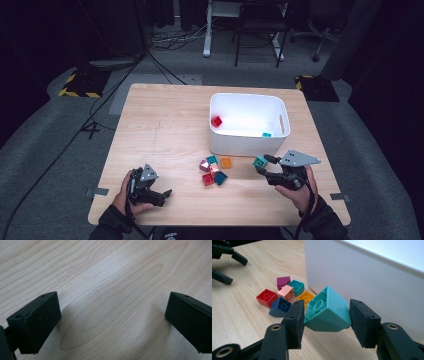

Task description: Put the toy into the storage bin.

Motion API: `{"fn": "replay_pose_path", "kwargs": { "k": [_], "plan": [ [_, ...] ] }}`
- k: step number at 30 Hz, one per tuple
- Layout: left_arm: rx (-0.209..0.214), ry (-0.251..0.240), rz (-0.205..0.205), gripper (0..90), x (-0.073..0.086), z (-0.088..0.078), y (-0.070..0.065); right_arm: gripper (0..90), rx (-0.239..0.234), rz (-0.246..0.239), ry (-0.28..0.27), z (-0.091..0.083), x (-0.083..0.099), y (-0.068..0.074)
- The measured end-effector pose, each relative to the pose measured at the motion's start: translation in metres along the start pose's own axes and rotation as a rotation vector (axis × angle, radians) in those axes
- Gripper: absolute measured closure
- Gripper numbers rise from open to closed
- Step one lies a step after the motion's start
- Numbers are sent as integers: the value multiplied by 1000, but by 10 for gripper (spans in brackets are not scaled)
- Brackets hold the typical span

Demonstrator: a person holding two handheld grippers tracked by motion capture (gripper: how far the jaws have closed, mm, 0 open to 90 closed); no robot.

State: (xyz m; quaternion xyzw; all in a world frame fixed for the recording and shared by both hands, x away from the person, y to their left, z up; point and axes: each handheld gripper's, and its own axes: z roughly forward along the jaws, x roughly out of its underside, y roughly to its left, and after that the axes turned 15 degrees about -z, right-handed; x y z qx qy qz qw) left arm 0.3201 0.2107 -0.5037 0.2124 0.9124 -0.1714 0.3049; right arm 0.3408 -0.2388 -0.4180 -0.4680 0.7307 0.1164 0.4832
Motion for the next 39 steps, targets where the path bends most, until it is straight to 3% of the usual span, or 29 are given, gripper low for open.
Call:
{"fn": "replay_pose_path", "kwargs": {
  "k": [7, 18, 39],
  "plan": [
    [1, 5, -15, 5, 1, 0, -1, 478, 30, 2, -27, -12, -11, -12],
    [-1, 0, -5, 5, 0, 0, 0, 478, 83, -22, -64, -31, -41, -34],
    [1, 2, -6, 5, 0, 0, 0, 478, 134, -31, -57, -24, -68, -59]
  ]
}}
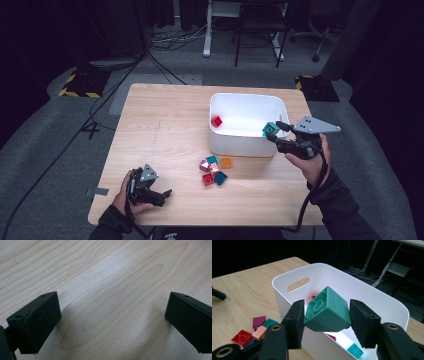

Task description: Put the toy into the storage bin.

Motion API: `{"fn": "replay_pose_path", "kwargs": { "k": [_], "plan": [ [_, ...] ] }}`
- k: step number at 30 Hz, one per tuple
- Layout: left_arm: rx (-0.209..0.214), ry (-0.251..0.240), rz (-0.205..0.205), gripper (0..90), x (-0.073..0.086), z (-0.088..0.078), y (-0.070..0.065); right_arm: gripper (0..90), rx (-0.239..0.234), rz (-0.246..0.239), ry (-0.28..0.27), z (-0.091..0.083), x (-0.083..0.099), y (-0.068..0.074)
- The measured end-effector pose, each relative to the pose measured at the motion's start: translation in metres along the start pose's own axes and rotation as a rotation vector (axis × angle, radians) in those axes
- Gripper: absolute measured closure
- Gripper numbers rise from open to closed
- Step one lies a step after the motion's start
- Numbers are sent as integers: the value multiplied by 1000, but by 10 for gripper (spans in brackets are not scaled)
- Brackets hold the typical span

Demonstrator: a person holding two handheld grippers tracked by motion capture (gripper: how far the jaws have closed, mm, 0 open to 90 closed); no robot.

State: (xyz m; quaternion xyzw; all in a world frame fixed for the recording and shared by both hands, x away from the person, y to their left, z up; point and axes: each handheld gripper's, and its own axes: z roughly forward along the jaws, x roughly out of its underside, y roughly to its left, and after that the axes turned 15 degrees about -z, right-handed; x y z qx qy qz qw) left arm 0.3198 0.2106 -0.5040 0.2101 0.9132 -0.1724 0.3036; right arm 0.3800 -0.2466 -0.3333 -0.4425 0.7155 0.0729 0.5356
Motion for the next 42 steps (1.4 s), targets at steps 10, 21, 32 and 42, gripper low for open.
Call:
{"fn": "replay_pose_path", "kwargs": {
  "k": [10, 21, 32, 42],
  "plan": [
    [-2, -1, 1, 5, 0, 0, 0, 478, 19, -1, 31, 17, -4, -11],
    [-1, -3, 1, 5, 0, 0, 0, 478, 60, 23, 51, 35, -3, -20],
    [-1, -1, 1, 5, 0, 0, 0, 478, 55, 57, 64, 55, -2, -29],
    [-2, -3, 3, 5, 0, 0, 0, 478, 53, 70, 78, 65, -7, -32]
  ]
}}
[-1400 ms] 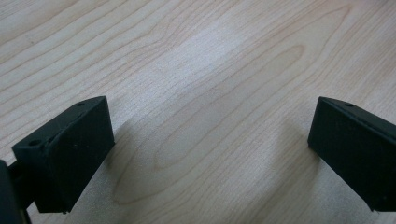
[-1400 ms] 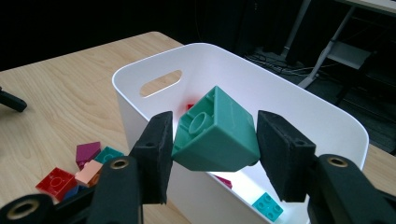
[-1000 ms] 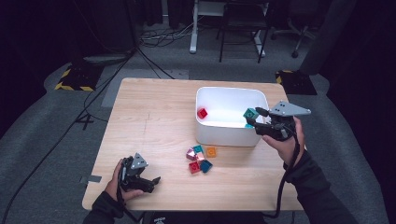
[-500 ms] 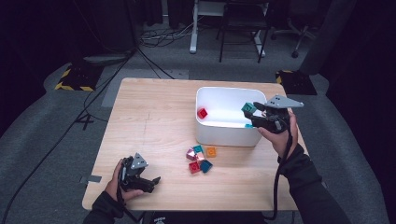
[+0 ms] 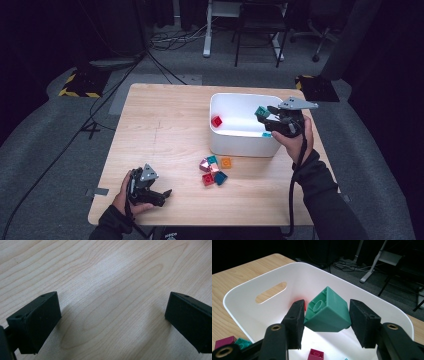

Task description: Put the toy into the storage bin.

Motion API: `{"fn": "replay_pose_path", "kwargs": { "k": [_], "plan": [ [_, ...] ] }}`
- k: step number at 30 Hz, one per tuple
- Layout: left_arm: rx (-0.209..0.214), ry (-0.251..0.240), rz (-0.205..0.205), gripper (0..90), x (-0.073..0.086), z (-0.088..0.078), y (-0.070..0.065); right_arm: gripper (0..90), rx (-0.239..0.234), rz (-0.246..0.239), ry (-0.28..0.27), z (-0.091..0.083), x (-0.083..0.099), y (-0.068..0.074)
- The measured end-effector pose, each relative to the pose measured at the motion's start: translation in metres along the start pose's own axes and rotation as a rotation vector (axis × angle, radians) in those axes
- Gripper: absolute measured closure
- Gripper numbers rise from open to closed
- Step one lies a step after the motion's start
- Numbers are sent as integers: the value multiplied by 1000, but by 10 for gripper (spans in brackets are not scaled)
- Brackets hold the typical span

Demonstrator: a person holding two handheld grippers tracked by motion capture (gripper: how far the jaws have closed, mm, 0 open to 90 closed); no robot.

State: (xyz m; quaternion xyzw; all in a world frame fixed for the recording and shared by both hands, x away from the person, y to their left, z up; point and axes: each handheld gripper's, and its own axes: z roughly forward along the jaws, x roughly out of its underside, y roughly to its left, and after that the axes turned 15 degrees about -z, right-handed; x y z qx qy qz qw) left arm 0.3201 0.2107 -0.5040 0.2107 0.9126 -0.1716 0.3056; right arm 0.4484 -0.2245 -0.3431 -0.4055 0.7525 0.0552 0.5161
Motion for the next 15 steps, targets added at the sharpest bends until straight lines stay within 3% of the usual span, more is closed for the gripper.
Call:
{"fn": "replay_pose_path", "kwargs": {
  "k": [15],
  "plan": [
    [-1, 1, -1, 5, 0, 0, 0, 468, -17, 10, 50, 16, 0, 6]
  ]
}}
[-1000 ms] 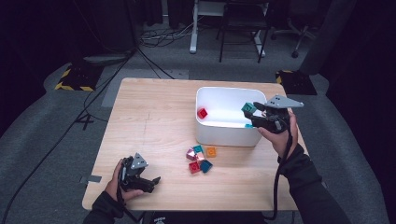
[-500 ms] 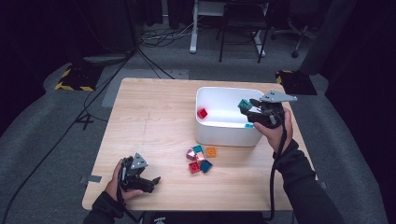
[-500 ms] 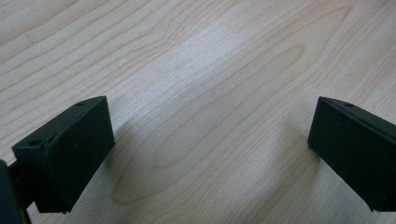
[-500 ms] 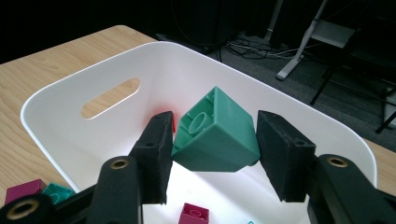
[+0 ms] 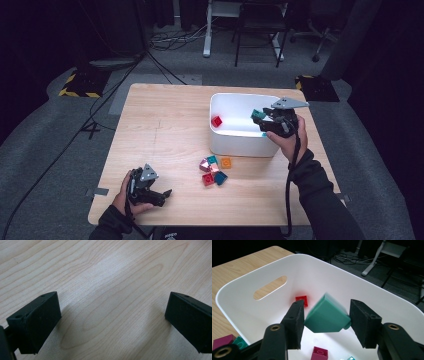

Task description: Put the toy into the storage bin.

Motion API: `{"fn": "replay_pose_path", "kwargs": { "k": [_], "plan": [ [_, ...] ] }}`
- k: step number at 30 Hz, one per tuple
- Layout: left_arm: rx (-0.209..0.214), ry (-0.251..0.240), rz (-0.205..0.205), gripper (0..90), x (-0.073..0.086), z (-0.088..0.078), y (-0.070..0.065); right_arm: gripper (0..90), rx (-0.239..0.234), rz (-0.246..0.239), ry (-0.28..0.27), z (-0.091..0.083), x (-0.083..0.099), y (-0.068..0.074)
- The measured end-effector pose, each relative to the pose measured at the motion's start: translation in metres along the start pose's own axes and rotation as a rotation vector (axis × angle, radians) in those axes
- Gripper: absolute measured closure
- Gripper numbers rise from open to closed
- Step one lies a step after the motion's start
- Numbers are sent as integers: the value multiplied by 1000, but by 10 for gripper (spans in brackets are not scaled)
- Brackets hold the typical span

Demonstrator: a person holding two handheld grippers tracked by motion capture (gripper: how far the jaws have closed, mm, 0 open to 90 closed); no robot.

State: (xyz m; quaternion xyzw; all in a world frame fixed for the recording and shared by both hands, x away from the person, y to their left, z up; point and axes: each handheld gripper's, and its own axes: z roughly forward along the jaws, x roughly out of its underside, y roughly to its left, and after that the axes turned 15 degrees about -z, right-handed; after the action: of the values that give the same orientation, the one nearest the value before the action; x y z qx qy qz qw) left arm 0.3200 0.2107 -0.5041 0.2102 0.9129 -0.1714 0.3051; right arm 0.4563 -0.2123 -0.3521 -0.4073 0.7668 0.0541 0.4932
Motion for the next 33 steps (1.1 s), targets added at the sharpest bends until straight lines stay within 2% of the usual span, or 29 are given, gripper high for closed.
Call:
{"fn": "replay_pose_path", "kwargs": {
  "k": [5, 10, 13, 17, 21, 25, 33],
  "plan": [
    [1, 2, -2, 5, 0, 0, 0, 424, -12, -12, -2, 2, 1, 3],
    [-3, 0, -2, 5, 0, 0, 0, 431, -22, -4, -28, -3, 2, 3],
    [-2, 1, -3, 6, 0, 0, 0, 435, -29, -12, -46, -9, 1, 5],
    [-1, 1, -3, 5, 0, 0, 0, 445, -39, -47, -53, -21, -2, 7],
    [-4, -2, 0, 5, 0, 0, 0, 445, -52, -58, -85, -35, -1, 11],
    [-1, 1, -3, 5, 0, 0, 0, 445, -70, -80, -111, -49, 5, 18],
    [-1, 0, -2, 5, 0, 0, 0, 443, -103, -106, -147, -64, 20, 36]
  ]
}}
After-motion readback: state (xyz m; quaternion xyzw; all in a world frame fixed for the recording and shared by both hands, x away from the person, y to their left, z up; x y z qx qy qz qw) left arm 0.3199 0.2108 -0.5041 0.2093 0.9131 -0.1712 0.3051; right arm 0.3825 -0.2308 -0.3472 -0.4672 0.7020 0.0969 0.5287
